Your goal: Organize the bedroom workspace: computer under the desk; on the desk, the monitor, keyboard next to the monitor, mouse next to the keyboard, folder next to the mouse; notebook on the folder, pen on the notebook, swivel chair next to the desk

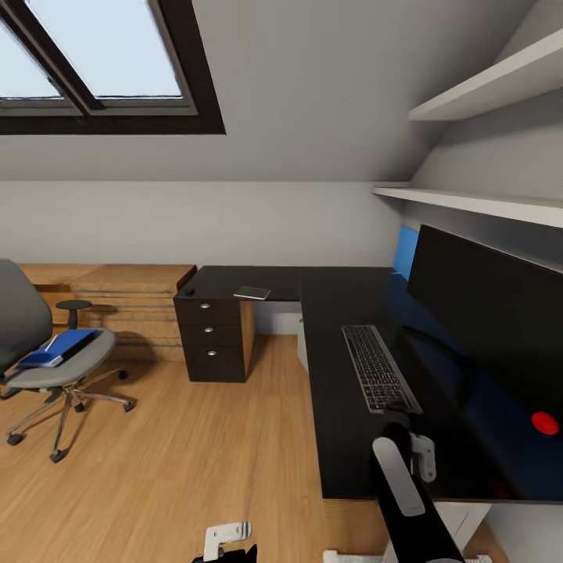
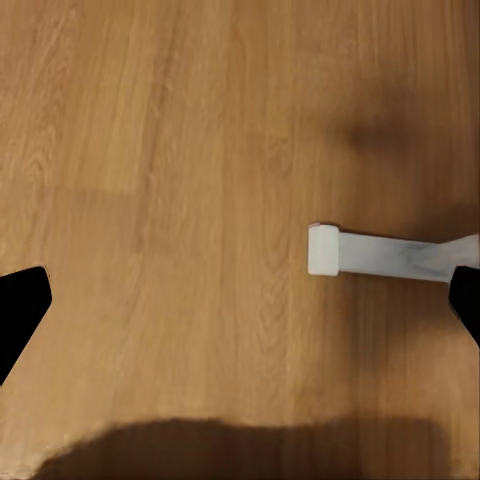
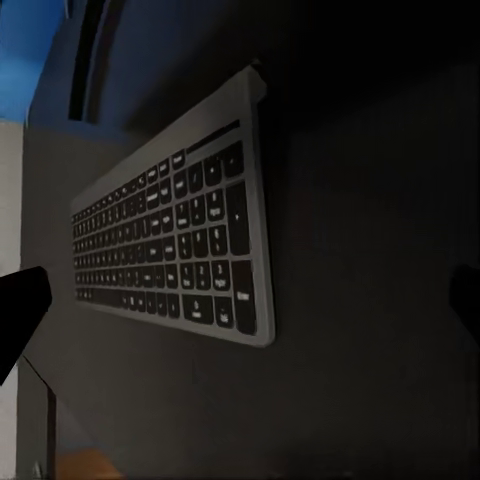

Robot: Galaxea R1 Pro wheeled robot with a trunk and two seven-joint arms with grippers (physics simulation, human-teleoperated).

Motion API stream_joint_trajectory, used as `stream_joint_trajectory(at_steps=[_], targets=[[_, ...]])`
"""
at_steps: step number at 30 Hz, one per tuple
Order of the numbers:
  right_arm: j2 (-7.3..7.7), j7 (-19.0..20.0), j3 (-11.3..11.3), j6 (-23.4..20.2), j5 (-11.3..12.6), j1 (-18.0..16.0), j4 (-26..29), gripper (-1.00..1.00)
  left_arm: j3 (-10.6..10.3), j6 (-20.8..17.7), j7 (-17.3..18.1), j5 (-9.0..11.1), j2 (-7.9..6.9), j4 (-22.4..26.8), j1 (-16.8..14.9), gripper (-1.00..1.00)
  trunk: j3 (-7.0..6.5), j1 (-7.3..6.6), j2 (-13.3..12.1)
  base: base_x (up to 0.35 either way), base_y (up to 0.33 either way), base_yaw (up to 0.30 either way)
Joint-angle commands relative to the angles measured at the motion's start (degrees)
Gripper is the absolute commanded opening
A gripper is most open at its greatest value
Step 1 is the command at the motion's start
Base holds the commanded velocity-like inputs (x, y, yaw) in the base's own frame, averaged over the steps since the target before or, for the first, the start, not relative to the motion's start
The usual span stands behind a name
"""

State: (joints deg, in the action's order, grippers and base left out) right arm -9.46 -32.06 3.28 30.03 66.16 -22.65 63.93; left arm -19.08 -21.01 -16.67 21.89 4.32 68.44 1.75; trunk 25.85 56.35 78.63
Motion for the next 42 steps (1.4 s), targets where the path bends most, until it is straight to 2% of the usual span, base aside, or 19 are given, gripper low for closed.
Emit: stream_joint_trajectory(at_steps=[1, 9, 11, 15, 23, 25, 27, 32, 37, 40, 42], targets=[[-0.03, 0.2, 0.1, 0.3, 0.4, 0.0, 0.4, 1.00, -0.1, -0.1, -0.5, 0.6, -0.01, 0.1, 0.0, 1.00, 0.05, -0.03, 0.0, -0.326, 0.000, 0.000], [-0.02, 1.3, -0.4, 0.2, 0.3, 0.1, 5.7, 1.00, 0.1, -0.1, -0.5, 0.5, -0.01, 0.1, 0.0, 1.00, 0.05, -0.03, 0.0, -0.126, 0.000, 0.000], [-0.03, 1.9, -0.6, 0.1, 0.3, 0.2, 6.7, 1.00, 0.1, -0.1, -0.5, 0.5, -0.01, 0.1, 0.0, 1.00, -0.31, -0.47, -0.8, -0.021, 0.000, 0.000], [-0.03, 4.4, -2.3, 0.0, 0.4, 0.3, 8.3, 1.00, 0.1, -0.2, -0.7, 0.6, -0.06, 0.1, 0.0, 1.00, -1.03, -1.35, -2.4, -0.007, 0.000, 0.000], [-0.10, 5.5, -5.6, 0.1, 0.4, 0.5, 8.6, 1.00, 0.6, -0.2, -0.8, 0.6, -0.10, 0.1, 0.0, 1.00, -2.46, -3.11, -5.6, -0.001, 0.000, 0.000], [-0.05, 5.7, -7.1, 0.1, 0.3, 0.5, 8.5, 1.00, 2.5, -0.2, -0.8, 0.6, -0.10, 0.1, 0.0, 1.00, -2.82, -3.55, -6.4, 0.000, 0.000, 0.000], [-0.04, 6.0, -8.0, 0.0, 0.3, 0.6, 8.4, 1.00, 2.9, -0.2, -0.8, 0.6, -0.10, 0.1, 0.0, 1.00, -3.18, -3.99, -7.2, 0.000, 0.000, 0.000], [-0.02, 8.2, -12.6, 0.2, 0.2, 0.6, 8.4, 1.00, 4.0, 0.0, -0.7, 0.6, -0.10, 0.2, 0.0, 1.00, -3.18, -3.99, -7.2, 0.000, 0.000, 0.000], [-0.04, 9.5, -12.9, 0.3, 0.3, 0.6, 8.4, 1.00, 4.8, 0.1, -0.4, 0.7, -0.12, 0.2, 0.0, 1.00, -3.18, -3.99, -7.2, 0.146, 0.177, 0.000], [-0.06, 9.6, -13.1, 0.3, 0.1, 0.6, 6.9, 1.00, 8.2, -0.1, -0.4, 0.7, -0.10, 0.1, 0.0, 1.00, -3.18, -3.99, -7.2, 0.239, 0.241, 0.015], [-0.13, 9.6, -13.2, 0.3, 0.1, 0.6, 5.9, 1.00, 8.6, -0.1, -0.4, 0.7, -0.10, 0.1, 0.0, 1.00, -3.22, -3.99, -7.2, 0.258, 0.213, 0.120]])
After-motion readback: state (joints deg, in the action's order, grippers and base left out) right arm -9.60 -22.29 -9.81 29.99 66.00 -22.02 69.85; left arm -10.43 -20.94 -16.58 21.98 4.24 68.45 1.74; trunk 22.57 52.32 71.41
